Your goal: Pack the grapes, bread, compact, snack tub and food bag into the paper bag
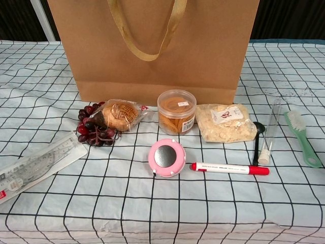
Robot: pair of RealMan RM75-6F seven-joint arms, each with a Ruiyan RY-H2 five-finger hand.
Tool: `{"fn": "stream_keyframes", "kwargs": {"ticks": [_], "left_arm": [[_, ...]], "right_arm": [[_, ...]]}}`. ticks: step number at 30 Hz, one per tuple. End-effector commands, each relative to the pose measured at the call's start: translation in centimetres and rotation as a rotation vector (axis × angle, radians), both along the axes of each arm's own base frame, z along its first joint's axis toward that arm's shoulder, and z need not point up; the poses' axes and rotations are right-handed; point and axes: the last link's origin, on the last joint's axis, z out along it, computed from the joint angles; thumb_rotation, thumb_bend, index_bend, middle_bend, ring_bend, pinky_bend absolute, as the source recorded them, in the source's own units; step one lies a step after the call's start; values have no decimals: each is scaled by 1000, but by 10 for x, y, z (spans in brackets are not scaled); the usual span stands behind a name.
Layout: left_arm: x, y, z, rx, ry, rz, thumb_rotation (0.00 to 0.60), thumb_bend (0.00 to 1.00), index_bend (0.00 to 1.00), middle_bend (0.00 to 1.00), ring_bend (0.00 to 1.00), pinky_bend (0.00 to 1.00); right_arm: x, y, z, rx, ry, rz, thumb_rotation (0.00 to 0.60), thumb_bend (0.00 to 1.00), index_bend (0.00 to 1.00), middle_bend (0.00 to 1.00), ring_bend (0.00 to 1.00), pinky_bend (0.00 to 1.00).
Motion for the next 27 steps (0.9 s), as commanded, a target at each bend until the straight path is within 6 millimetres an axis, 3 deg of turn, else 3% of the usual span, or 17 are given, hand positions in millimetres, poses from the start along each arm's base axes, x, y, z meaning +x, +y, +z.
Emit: {"fn": "stream_keyframes", "kwargs": {"ticks": [1, 8, 13, 21, 27], "left_arm": [[-17, -13, -6, -17, 4, 11, 600, 128, 162, 170, 15, 133], [-64, -36, -42, -150, 57, 128, 600, 129, 153, 168, 19, 137], [-79, -25, -77, -236, 162, 183, 600, 129, 152, 139, 17, 122], [-72, 10, -133, -296, 145, 176, 600, 129, 157, 138, 10, 120], [-51, 36, -157, -299, 107, 112, 600, 163, 169, 164, 10, 121]], "right_arm": [[-9, 17, -2, -22, -2, -44, 600, 254, 133, 139, 223, 224], [-30, 51, -25, 10, 18, -107, 600, 253, 134, 139, 223, 224], [-37, 52, -26, -11, 26, -117, 600, 253, 134, 139, 223, 224], [-47, 50, -25, 0, 9, -148, 600, 253, 134, 139, 223, 224], [-52, 48, -21, -9, 10, -158, 600, 254, 134, 139, 223, 224]]}}
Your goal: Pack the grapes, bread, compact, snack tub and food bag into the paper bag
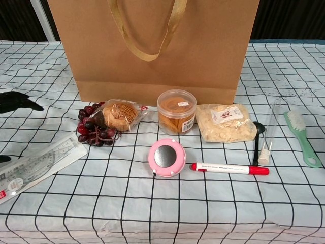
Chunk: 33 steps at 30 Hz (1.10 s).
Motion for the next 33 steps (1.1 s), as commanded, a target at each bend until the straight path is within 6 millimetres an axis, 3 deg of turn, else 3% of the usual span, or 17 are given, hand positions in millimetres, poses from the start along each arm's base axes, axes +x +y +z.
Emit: {"fn": "stream_keyframes", "kwargs": {"ticks": [1, 9, 19, 33], "left_arm": [[17, 18, -12, -1, -35, -44, 600, 163, 172, 169, 11, 121], [53, 42, -21, -11, -89, -99, 600, 165, 191, 225, 55, 156], [68, 62, -45, -51, -39, -101, 600, 227, 218, 261, 111, 184], [80, 73, -70, -66, 7, -152, 600, 261, 257, 307, 158, 203]], "right_arm": [[-1, -1, 1, -4, 1, -1, 600, 254, 134, 139, 223, 224], [-2, -2, -1, 3, 6, -3, 600, 253, 134, 139, 223, 224], [-5, -5, -4, 4, 23, -12, 600, 252, 134, 130, 223, 231], [-9, -7, -6, 9, 32, -24, 600, 253, 134, 130, 223, 231]]}}
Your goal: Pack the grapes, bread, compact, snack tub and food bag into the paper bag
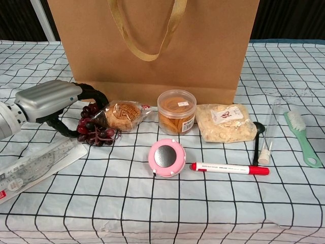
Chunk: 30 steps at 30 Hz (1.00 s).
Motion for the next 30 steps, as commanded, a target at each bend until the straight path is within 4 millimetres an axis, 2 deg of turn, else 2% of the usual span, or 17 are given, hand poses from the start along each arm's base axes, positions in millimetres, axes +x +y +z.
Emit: {"fn": "stream_keyframes", "kwargs": {"ticks": [1, 11, 19, 27, 30], "left_arm": [[3, 0, -5, -6, 3, -18, 600, 262, 259, 310, 162, 203], [1, -7, -13, -20, 47, -58, 600, 261, 279, 319, 165, 198], [3, -7, -16, 7, 50, -96, 600, 358, 406, 493, 323, 326], [-2, -3, -9, 45, -4, -78, 600, 372, 471, 551, 356, 344], [-5, -2, -5, 54, -22, -71, 600, 392, 524, 577, 370, 347]], "right_arm": [[0, 0, -1, 2, 1, 1, 600, 252, 134, 130, 223, 231], [0, 0, -2, 20, 2, -1, 600, 253, 134, 130, 241, 262], [1, 0, -1, 14, 1, 3, 600, 253, 134, 130, 241, 262], [2, 0, -2, 21, 0, 6, 600, 253, 134, 130, 241, 266], [2, 0, -4, 27, 3, 7, 600, 253, 134, 130, 241, 276]]}}
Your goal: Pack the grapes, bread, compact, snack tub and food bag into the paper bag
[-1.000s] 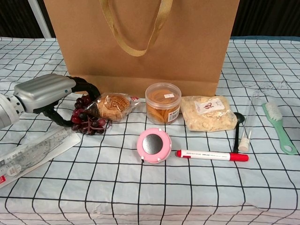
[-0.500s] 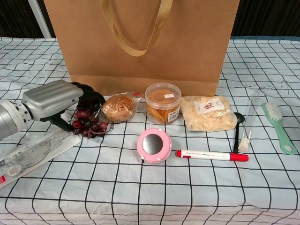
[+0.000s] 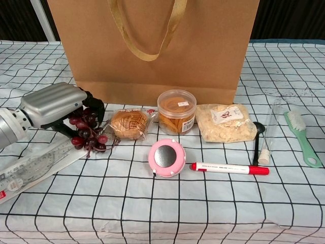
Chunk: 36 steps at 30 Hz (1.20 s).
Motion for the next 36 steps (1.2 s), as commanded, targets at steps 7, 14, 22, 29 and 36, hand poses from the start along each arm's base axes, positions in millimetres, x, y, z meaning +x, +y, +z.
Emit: {"fn": "stream_keyframes", "kwargs": {"ticks": [7, 14, 22, 29, 36], "left_arm": [[-11, 3, 15, 35, -77, 45, 600, 422, 600, 628, 402, 360], [-17, 1, 31, 22, -214, 112, 600, 422, 610, 634, 402, 361], [-20, -9, 47, -7, -326, 133, 600, 422, 627, 647, 402, 366], [-12, -23, 73, -115, -569, 179, 600, 422, 626, 639, 402, 366], [15, -23, 121, -86, -630, 86, 600, 421, 620, 635, 402, 366]], "right_arm": [[1, -1, -3, 7, 4, 3, 600, 254, 134, 130, 242, 276], [1, -1, -6, 18, 9, -1, 600, 254, 134, 130, 241, 277], [1, -2, -7, 17, 14, -5, 600, 254, 133, 130, 241, 276], [0, -2, -6, 17, 14, -8, 600, 254, 133, 130, 241, 276], [0, -2, -9, 25, 22, -12, 600, 253, 134, 130, 241, 276]]}}
